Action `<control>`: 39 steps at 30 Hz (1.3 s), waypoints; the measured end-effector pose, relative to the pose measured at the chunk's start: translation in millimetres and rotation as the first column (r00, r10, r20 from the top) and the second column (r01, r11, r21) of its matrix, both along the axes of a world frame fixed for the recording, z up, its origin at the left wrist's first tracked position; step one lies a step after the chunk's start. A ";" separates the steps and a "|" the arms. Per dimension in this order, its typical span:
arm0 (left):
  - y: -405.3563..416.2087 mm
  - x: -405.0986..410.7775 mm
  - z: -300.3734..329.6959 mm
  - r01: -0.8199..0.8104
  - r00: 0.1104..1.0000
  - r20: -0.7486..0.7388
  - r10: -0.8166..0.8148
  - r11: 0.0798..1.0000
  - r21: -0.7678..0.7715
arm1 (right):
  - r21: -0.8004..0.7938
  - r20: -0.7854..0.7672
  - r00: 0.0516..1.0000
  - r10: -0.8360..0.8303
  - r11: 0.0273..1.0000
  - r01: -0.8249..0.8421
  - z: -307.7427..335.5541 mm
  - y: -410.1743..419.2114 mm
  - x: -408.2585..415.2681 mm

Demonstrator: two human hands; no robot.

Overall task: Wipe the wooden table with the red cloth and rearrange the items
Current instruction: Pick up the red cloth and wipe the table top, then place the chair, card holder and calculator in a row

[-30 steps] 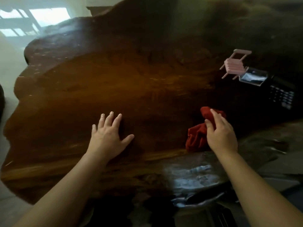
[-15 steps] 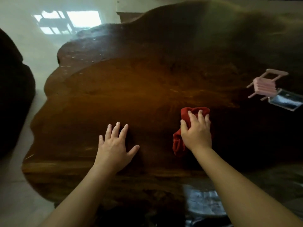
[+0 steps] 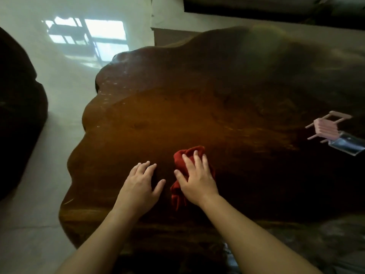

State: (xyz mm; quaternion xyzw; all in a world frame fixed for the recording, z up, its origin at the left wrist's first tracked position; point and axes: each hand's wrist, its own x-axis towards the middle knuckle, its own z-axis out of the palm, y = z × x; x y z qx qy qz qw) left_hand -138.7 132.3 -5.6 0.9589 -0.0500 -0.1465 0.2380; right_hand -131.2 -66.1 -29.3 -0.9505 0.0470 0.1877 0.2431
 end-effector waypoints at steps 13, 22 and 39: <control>-124.6 65.6 68.1 0.251 0.966 0.086 -0.245 0.966 -0.063 | 0.094 0.166 0.879 -0.446 0.895 0.436 91.9 -209.6 -25.4; -327.8 124.5 86.6 0.376 0.922 0.124 -0.366 0.925 -0.062 | 0.011 0.342 0.717 -0.608 0.765 0.644 112.4 -402.5 -10.6; -570.8 169.4 23.7 0.446 0.895 0.017 -0.445 0.894 -0.050 | -0.276 0.266 0.892 -0.366 0.858 0.434 42.8 -576.4 30.8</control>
